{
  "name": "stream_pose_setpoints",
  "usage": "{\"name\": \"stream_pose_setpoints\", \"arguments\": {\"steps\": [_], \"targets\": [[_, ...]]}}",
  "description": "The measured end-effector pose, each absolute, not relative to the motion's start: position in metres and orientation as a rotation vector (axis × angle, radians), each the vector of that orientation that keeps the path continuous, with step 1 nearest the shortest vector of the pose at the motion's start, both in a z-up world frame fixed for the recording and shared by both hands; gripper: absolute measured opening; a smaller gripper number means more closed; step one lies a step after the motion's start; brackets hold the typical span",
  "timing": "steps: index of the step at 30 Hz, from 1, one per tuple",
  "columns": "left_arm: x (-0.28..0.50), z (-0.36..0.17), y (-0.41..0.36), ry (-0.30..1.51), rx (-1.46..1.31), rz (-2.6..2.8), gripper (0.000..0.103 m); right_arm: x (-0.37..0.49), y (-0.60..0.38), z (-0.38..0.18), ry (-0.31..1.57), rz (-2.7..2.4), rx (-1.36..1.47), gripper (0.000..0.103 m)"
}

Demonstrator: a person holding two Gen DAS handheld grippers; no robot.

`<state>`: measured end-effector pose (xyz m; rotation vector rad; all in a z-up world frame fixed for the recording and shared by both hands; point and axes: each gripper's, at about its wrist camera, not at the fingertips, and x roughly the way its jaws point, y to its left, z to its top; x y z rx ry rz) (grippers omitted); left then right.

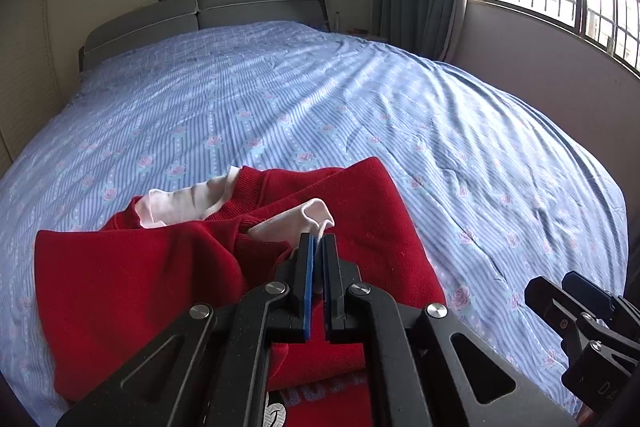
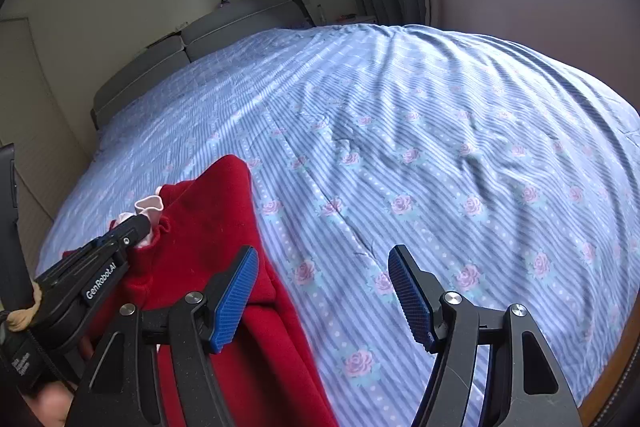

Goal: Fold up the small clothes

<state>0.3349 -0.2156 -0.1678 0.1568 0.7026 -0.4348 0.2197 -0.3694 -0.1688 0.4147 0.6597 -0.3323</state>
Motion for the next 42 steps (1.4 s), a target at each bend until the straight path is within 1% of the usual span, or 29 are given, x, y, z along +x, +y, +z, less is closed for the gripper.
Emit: {"name": "stream_pose_setpoints", "arguments": {"steps": [1, 3, 4, 5, 6, 7, 11, 14, 19, 23, 25, 29, 33, 34, 35, 36, 38, 40, 42], "targets": [[0.333, -0.168, -0.217, 0.709, 0.162, -0.45, 0.006, 0.221, -0.368, -0.169, 0.662, -0.328, 0.41, 0.068], [0.328, -0.163, -0.217, 0.695, 0.178, -0.466, 0.014, 0.221, -0.364, -0.169, 0.664, -0.322, 0.398, 0.068], [0.325, -0.158, -0.216, 0.688, 0.179, -0.474, 0.031, 0.221, -0.363, -0.168, 0.662, -0.32, 0.394, 0.068], [0.321, -0.152, -0.213, 0.675, 0.173, -0.479, 0.054, 0.22, -0.362, -0.167, 0.659, -0.32, 0.392, 0.068], [0.317, -0.145, -0.208, 0.655, 0.168, -0.471, 0.066, 0.22, -0.362, -0.166, 0.658, -0.322, 0.392, 0.068], [0.314, -0.137, -0.202, 0.633, 0.163, -0.454, 0.08, 0.217, -0.361, -0.165, 0.655, -0.323, 0.393, 0.068], [0.307, -0.116, -0.172, 0.625, 0.132, -0.436, 0.081, 0.216, -0.355, -0.156, 0.647, -0.317, 0.385, 0.068], [0.303, -0.114, -0.139, 0.618, 0.152, -0.391, 0.081, 0.216, -0.345, -0.147, 0.636, -0.3, 0.36, 0.068], [0.309, -0.133, -0.077, 0.665, 0.113, -0.276, 0.081, 0.227, -0.321, -0.141, 0.623, -0.218, 0.293, 0.068], [0.313, -0.149, -0.047, 0.691, 0.079, -0.22, 0.081, 0.25, -0.308, -0.146, 0.636, -0.114, 0.293, 0.067], [0.315, -0.156, -0.04, 0.69, 0.071, -0.208, 0.081, 0.264, -0.3, -0.148, 0.649, -0.069, 0.274, 0.063], [0.319, -0.167, -0.036, 0.691, 0.057, -0.202, 0.081, 0.296, -0.283, -0.154, 0.69, -0.002, 0.185, 0.051], [0.323, -0.175, -0.033, 0.706, 0.044, -0.197, 0.081, 0.321, -0.275, -0.168, 0.76, 0.043, 0.144, 0.05], [0.324, -0.177, -0.032, 0.712, 0.04, -0.196, 0.081, 0.325, -0.274, -0.173, 0.781, 0.056, 0.142, 0.048], [0.325, -0.179, -0.031, 0.717, 0.037, -0.197, 0.081, 0.328, -0.273, -0.178, 0.8, 0.063, 0.136, 0.038], [0.326, -0.181, -0.03, 0.721, 0.036, -0.198, 0.081, 0.329, -0.272, -0.183, 0.817, 0.069, 0.13, 0.024], [0.326, -0.184, -0.029, 0.728, 0.04, -0.195, 0.081, 0.328, -0.272, -0.192, 0.839, 0.076, 0.138, 0.009], [0.326, -0.185, -0.028, 0.732, 0.037, -0.195, 0.081, 0.321, -0.276, -0.198, 0.836, 0.067, 0.15, 0.006], [0.324, -0.187, -0.028, 0.735, 0.032, -0.198, 0.081, 0.312, -0.279, -0.203, 0.836, 0.052, 0.158, 0.005]]}}
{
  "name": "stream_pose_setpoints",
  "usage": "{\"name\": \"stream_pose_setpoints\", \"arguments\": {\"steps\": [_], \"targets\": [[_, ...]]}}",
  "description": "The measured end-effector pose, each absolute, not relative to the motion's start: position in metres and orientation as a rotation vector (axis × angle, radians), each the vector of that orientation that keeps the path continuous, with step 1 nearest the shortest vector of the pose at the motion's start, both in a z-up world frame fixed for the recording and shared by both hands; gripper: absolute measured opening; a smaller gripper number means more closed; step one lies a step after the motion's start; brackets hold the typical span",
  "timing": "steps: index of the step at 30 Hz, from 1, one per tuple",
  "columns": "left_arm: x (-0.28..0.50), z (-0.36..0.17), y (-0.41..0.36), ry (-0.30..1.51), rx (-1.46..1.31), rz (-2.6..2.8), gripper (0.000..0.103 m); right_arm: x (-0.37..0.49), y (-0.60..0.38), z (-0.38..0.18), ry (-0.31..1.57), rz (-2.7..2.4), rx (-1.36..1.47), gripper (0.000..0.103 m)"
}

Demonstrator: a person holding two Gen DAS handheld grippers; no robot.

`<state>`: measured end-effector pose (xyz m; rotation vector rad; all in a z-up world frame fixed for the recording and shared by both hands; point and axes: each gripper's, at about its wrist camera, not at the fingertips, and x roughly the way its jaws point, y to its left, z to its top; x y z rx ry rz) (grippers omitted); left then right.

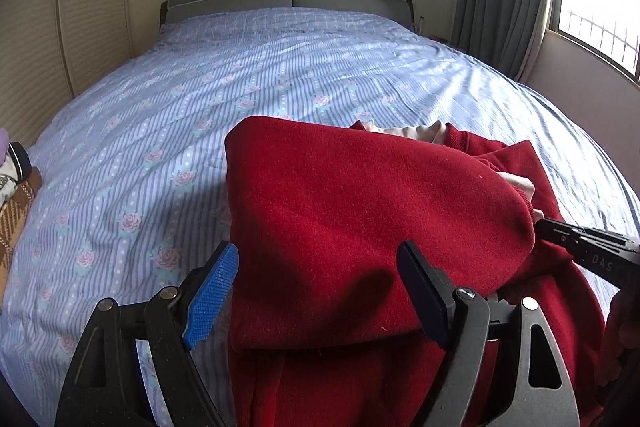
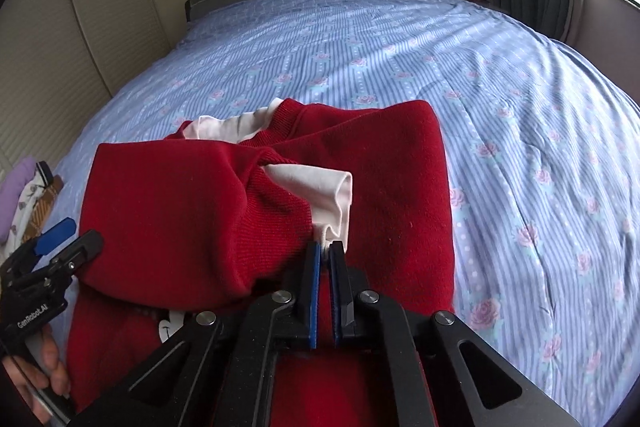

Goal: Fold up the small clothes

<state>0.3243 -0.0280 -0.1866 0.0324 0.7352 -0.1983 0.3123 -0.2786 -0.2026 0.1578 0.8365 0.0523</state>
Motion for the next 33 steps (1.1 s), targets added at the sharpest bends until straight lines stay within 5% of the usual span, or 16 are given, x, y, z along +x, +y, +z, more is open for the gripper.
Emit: {"name": "stream_pose_setpoints", "arguments": {"steps": [13, 15, 17, 23, 25, 27, 33], "targets": [[0.319, -0.183, -0.031, 0.721, 0.025, -0.2, 0.081, 0.296, -0.293, -0.198, 0.832, 0.021, 0.241, 0.006], [0.319, -0.178, -0.032, 0.705, 0.026, -0.208, 0.081, 0.296, -0.299, -0.193, 0.811, 0.032, 0.289, 0.034], [0.321, -0.177, -0.034, 0.696, 0.025, -0.215, 0.081, 0.297, -0.303, -0.191, 0.788, 0.041, 0.332, 0.046], [0.329, -0.19, -0.038, 0.715, 0.019, -0.211, 0.081, 0.321, -0.297, -0.205, 0.835, 0.077, 0.383, 0.045], [0.331, -0.196, -0.039, 0.724, 0.024, -0.203, 0.081, 0.327, -0.295, -0.214, 0.853, 0.094, 0.403, 0.036], [0.332, -0.201, -0.037, 0.729, 0.024, -0.189, 0.084, 0.331, -0.293, -0.22, 0.871, 0.128, 0.426, 0.015], [0.335, -0.206, -0.028, 0.75, -0.004, -0.152, 0.086, 0.32, -0.299, -0.206, 0.822, 0.106, 0.395, 0.007]]}}
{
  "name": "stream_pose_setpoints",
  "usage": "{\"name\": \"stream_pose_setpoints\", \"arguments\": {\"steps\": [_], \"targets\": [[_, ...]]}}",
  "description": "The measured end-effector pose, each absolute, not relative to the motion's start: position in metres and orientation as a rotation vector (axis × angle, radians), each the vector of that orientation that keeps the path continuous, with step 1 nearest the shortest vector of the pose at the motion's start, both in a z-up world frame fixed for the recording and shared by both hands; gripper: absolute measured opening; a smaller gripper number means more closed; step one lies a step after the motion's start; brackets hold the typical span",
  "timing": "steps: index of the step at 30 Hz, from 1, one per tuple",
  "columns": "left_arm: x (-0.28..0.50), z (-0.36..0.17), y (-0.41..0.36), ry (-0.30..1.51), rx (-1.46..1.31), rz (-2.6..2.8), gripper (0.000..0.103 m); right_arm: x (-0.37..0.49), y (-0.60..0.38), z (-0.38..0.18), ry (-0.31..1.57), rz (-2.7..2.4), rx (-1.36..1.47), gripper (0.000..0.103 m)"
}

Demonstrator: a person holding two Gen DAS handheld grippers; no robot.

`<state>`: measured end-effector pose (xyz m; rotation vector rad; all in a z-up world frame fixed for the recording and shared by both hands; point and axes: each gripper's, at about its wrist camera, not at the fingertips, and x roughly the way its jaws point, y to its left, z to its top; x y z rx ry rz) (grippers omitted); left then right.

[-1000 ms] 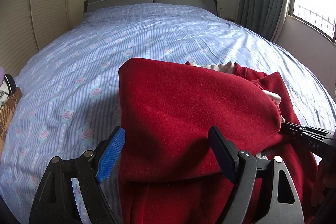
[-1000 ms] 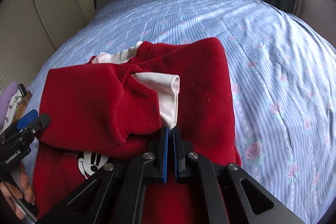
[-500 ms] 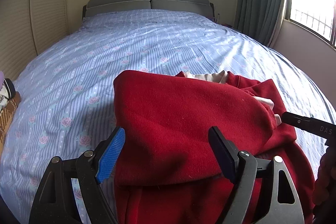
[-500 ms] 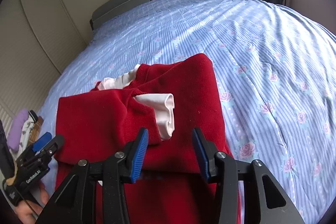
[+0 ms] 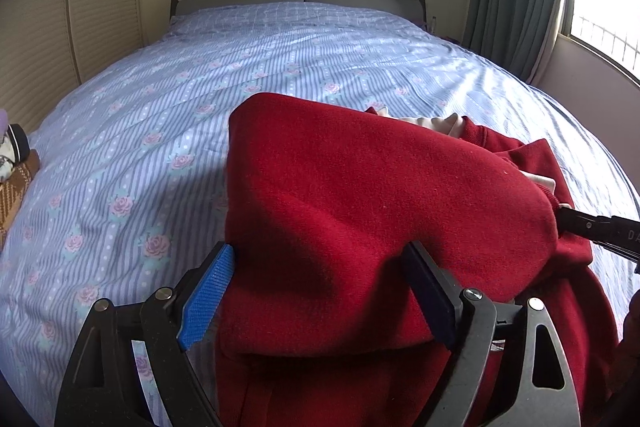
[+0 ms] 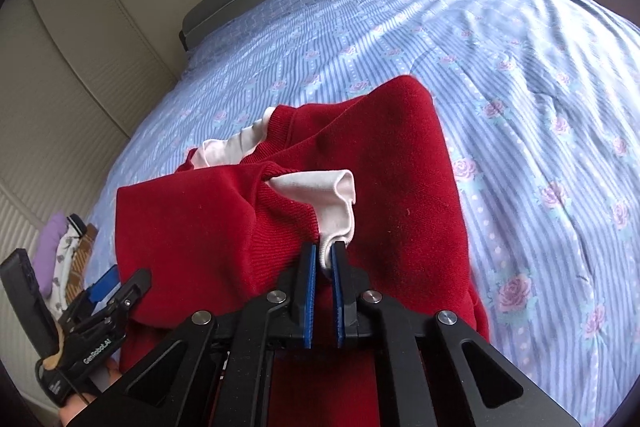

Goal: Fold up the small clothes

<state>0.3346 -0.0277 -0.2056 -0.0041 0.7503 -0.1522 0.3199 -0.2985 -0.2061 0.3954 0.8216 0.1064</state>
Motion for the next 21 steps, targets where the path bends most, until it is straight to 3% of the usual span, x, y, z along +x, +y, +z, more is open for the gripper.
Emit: {"name": "stream_pose_setpoints", "arguments": {"steps": [8, 12, 17, 21], "targets": [[0.33, -0.215, -0.017, 0.765, -0.024, -0.135, 0.087, 0.312, -0.295, -0.221, 0.839, 0.061, 0.329, 0.009], [0.321, -0.197, -0.021, 0.691, -0.009, -0.161, 0.086, 0.304, -0.296, -0.204, 0.8, 0.034, 0.293, 0.035], [0.322, -0.172, -0.043, 0.586, 0.026, -0.266, 0.086, 0.301, -0.282, -0.175, 0.69, 0.056, 0.202, 0.035], [0.336, -0.172, -0.057, 0.604, 0.019, -0.346, 0.087, 0.323, -0.264, -0.178, 0.73, 0.118, 0.167, 0.035]]}}
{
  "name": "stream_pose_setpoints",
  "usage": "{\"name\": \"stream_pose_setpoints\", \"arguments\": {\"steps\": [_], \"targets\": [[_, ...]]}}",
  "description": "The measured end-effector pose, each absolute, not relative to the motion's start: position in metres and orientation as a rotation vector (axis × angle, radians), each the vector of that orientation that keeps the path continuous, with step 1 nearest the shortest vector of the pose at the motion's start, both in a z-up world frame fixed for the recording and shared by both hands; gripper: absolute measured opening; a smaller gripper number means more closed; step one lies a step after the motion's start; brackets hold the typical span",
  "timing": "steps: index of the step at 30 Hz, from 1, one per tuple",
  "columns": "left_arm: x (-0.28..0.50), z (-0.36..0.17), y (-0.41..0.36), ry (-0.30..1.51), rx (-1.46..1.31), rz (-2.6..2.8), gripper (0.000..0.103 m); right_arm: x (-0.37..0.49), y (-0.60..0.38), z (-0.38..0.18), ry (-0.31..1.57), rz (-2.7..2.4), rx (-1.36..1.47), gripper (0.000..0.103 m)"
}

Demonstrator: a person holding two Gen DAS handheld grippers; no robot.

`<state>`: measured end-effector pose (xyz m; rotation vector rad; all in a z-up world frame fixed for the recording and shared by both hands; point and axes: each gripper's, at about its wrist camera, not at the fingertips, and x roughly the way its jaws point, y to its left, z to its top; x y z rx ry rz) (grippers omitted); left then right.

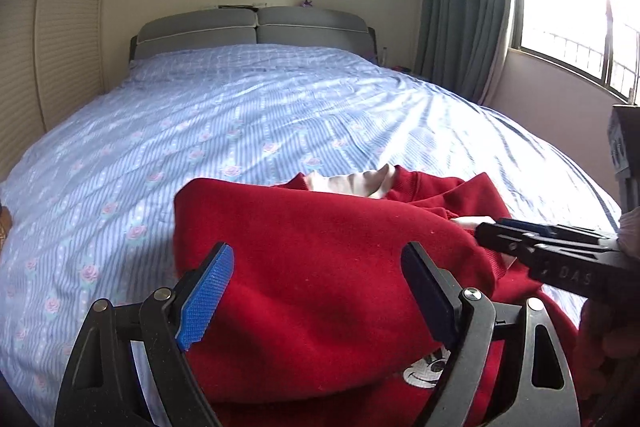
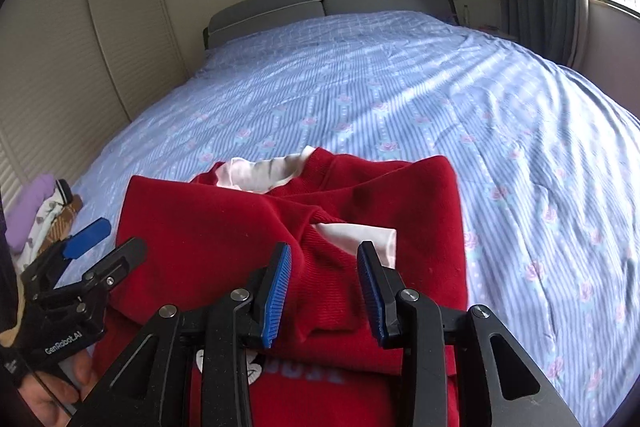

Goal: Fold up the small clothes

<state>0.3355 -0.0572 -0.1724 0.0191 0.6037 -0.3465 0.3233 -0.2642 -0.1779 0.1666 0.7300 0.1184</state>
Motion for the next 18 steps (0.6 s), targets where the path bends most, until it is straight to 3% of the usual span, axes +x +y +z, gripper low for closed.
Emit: {"name": "stream_pose_setpoints", "arguments": {"steps": [8, 13, 18], "targets": [[0.361, -0.218, -0.047, 0.721, 0.013, -0.318, 0.097, 0.343, -0.265, -0.211, 0.811, 0.15, 0.213, 0.042], [0.349, -0.207, -0.055, 0.679, 0.059, -0.284, 0.096, 0.343, -0.255, -0.209, 0.814, 0.126, 0.154, 0.046], [0.308, -0.175, -0.041, 0.63, 0.058, -0.265, 0.095, 0.311, -0.256, -0.177, 0.749, 0.045, 0.125, 0.062]]}}
